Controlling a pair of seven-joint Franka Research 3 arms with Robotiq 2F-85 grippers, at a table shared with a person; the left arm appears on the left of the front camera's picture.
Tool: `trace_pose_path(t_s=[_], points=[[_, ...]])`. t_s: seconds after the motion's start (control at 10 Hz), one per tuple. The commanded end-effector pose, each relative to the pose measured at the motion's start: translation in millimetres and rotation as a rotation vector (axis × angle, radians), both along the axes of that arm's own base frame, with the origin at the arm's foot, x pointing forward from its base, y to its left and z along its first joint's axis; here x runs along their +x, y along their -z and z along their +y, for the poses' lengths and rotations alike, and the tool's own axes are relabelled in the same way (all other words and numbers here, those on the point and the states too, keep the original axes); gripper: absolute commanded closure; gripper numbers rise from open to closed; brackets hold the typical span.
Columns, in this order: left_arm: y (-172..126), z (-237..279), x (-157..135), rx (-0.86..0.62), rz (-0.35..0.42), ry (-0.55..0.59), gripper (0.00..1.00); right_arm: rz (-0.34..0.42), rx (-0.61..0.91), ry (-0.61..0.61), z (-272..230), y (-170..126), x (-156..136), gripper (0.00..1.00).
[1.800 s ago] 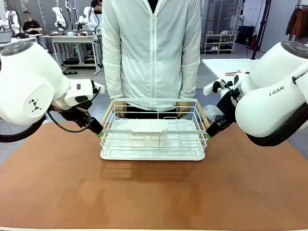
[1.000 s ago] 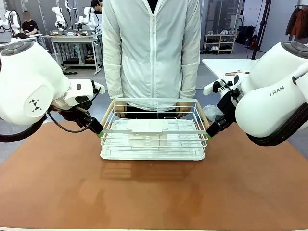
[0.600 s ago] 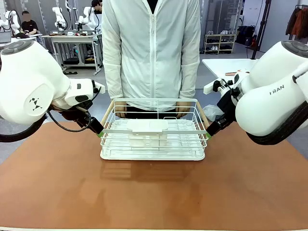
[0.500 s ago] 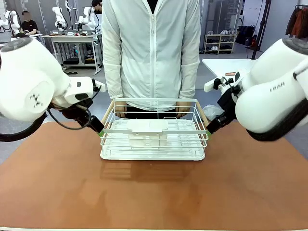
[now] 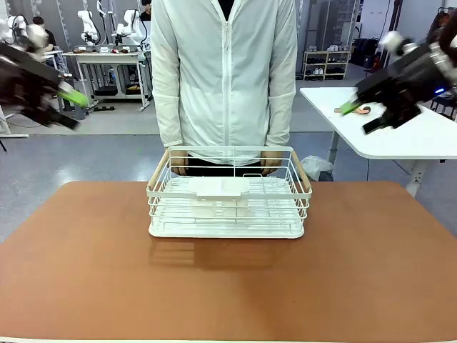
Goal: Clean the table.
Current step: Pick up the Lint Roller when the human hands it over.
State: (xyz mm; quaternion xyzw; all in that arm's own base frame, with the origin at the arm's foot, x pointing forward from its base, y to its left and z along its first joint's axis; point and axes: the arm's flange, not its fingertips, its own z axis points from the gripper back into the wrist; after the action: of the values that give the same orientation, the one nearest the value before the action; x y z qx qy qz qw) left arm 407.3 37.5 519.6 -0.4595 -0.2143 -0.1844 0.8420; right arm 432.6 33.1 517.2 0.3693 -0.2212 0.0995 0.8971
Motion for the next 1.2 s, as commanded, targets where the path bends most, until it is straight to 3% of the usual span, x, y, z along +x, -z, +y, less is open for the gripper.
trace_pose_path(t_s=[0.0,0.1,0.3,0.6,0.8,0.9,1.1], points=[[17,50,6,-0.261,0.207,-0.214,0.00,0.120,0.278,0.151,-63,18,13,0.00],[13,92,-11,-0.357,0.195,-0.338,0.00,0.105,0.373,0.189,-109,16,0,0.00],[18,158,-38,-0.404,0.254,-0.544,0.00,0.119,0.497,0.327,-189,39,-18,0.00],[50,220,-61,-0.439,0.344,-0.718,0.00,0.186,0.549,0.470,-245,87,-38,0.00],[54,209,-51,-0.402,0.368,-0.709,0.00,0.225,0.522,0.479,-239,101,-32,0.00],[59,233,-67,-0.402,0.336,-0.717,0.00,0.219,0.542,0.500,-263,95,-46,0.00],[59,233,-67,-0.402,0.336,-0.717,0.00,0.219,0.542,0.500,-263,95,-46,0.00]])
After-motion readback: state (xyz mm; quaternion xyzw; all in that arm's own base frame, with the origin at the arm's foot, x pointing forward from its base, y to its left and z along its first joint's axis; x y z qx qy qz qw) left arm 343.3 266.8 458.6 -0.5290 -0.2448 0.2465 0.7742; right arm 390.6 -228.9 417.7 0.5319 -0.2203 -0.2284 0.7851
